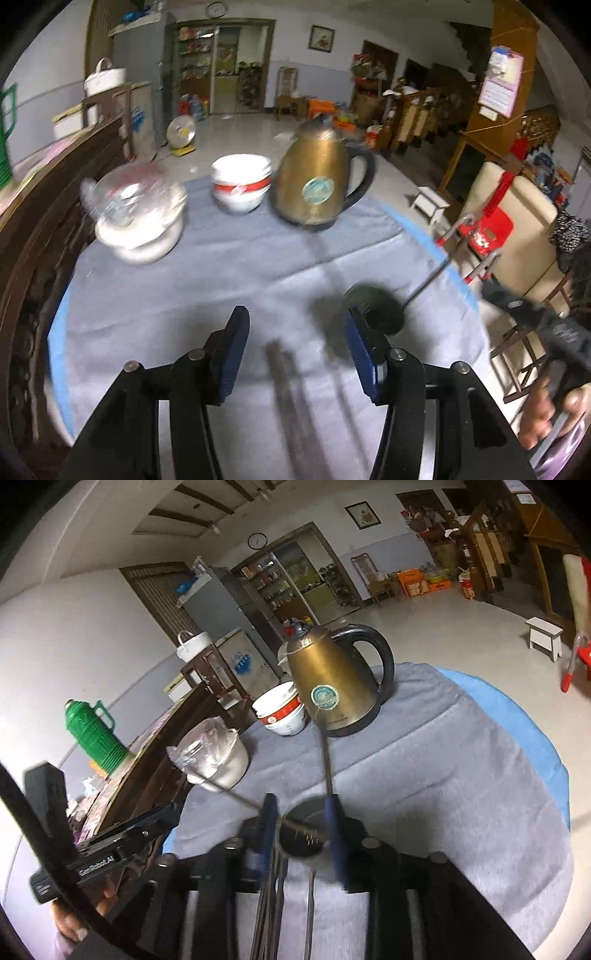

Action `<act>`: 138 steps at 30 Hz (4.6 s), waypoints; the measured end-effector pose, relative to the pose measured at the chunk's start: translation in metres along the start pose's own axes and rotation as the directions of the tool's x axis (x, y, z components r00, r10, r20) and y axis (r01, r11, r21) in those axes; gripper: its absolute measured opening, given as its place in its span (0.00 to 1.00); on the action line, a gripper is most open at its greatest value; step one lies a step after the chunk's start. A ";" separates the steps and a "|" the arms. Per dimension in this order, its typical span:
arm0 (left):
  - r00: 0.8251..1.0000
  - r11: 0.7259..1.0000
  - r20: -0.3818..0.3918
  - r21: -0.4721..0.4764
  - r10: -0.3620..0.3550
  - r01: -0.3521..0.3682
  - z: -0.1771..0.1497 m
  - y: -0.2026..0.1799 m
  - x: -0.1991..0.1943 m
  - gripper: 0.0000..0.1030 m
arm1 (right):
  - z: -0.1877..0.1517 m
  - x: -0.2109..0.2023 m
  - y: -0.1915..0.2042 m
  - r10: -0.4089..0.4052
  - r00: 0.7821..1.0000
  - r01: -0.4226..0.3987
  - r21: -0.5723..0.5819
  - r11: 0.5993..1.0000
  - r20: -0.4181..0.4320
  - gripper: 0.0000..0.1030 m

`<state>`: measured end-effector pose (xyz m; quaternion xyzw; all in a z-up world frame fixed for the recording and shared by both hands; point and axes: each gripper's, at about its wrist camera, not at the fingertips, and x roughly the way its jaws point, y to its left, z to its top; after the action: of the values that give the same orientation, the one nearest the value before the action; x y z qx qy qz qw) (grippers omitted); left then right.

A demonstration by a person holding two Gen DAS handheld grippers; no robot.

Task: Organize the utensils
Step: 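Lift the chopstick with the right tool and drop it into the grey cup, then lower the right tool to the chopsticks and pinch another chopstick, then lift the chopstick with the right tool and drop it into the grey cup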

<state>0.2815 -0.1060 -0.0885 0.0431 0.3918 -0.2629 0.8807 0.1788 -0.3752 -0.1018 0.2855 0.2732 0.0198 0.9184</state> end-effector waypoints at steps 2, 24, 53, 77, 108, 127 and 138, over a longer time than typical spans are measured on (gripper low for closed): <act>0.998 0.999 -0.037 -0.027 0.042 -0.043 -0.020 0.020 0.004 0.53 | -0.014 -0.009 -0.001 0.007 1.000 -0.007 -0.008 1.000 0.013 0.61; 0.941 0.986 -0.339 -0.156 -0.001 -0.055 -0.098 0.038 0.117 0.42 | -0.131 0.143 0.011 -0.134 0.907 0.106 -0.090 0.990 -0.400 0.22; 0.942 0.981 -0.332 -0.196 -0.056 -0.010 -0.072 0.058 0.120 0.11 | -0.122 0.152 0.008 -0.210 0.882 0.186 -0.096 0.978 -0.421 0.12; 0.931 0.965 -0.337 -0.258 -0.142 0.053 -0.058 0.068 0.139 0.17 | -0.117 0.158 0.008 -0.214 0.860 0.177 -0.123 0.976 -0.462 0.08; 0.912 0.966 -0.368 -0.241 -0.179 0.092 -0.059 0.050 0.158 0.25 | -0.112 0.181 0.025 -0.276 0.839 0.188 -0.228 0.955 -0.468 0.08; 0.986 0.974 -0.126 -0.212 -0.111 0.083 -0.029 0.067 0.052 0.07 | -0.093 0.101 0.051 -0.051 0.954 -0.010 -0.203 0.979 -0.294 0.06; 0.986 0.993 0.134 -0.055 -0.099 0.107 0.019 0.013 -0.056 0.05 | -0.038 -0.003 0.062 0.062 0.998 -0.059 -0.172 0.983 0.009 0.06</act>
<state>0.2694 -0.0757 -0.0374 -0.0222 0.3429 -0.2981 0.8906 0.1642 -0.3042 -0.0930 0.2137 0.2550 0.0691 0.9405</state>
